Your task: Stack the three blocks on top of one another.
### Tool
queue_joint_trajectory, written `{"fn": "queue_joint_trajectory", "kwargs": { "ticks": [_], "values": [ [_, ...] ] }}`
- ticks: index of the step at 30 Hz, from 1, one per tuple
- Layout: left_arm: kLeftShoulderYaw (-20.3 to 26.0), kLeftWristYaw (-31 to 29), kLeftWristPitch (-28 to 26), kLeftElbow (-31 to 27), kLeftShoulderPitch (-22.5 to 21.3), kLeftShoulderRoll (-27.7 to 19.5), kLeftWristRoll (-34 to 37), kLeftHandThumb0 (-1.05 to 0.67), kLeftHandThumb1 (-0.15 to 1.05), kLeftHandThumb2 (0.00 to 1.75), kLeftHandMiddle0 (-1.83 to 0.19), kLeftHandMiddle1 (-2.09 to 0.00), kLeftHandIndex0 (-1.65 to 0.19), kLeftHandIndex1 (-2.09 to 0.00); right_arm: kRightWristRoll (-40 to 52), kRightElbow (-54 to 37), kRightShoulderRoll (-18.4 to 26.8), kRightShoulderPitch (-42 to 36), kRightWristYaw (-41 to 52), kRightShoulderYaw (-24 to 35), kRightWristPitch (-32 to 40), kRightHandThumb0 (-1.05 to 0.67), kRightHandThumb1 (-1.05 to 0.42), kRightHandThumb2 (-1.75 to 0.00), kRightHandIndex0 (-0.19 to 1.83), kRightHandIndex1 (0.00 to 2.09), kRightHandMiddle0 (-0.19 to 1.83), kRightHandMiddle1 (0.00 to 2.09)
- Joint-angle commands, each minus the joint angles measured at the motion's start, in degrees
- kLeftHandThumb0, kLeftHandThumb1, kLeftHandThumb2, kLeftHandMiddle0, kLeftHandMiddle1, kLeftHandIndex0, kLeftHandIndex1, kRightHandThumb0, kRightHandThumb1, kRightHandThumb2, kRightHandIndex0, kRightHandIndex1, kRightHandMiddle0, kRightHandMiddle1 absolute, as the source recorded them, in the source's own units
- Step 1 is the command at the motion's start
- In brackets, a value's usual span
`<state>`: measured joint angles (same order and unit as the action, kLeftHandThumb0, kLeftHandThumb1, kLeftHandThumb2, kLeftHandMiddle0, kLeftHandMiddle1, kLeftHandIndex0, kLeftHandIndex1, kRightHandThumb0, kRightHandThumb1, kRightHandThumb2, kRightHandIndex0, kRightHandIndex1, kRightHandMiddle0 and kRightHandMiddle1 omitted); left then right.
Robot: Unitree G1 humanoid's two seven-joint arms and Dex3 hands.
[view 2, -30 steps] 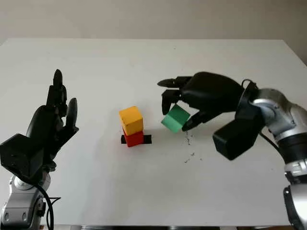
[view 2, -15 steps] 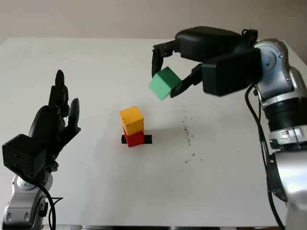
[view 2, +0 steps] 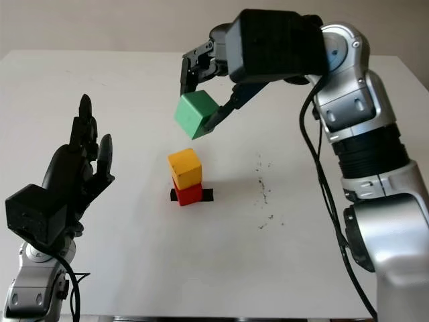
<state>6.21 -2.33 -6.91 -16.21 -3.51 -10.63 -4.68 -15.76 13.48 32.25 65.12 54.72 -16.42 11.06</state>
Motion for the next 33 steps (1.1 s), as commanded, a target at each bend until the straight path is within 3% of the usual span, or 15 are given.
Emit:
{"fn": "queue_joint_trajectory", "kwargs": {
  "ticks": [1,33],
  "values": [
    [-0.3,0.1,1.1,0.5,-0.7,0.2,0.3,-0.74,1.05,0.73,0.19,0.0,0.19,-0.02,-0.2,-1.8,-0.7,0.2,0.5,-0.7,2.0,-0.48,-0.93,-0.06,0.35,0.05,0.42,1.38],
    [-0.7,1.0,0.5,-0.7,-0.2,1.6,-0.3,-0.73,1.05,0.72,0.19,-0.01,0.19,-0.02,-1.8,-0.7,-3.5,-4.1,-0.7,-4.5,-2.2,-0.46,-0.94,-0.05,0.36,0.06,0.37,1.5]
  ]
}}
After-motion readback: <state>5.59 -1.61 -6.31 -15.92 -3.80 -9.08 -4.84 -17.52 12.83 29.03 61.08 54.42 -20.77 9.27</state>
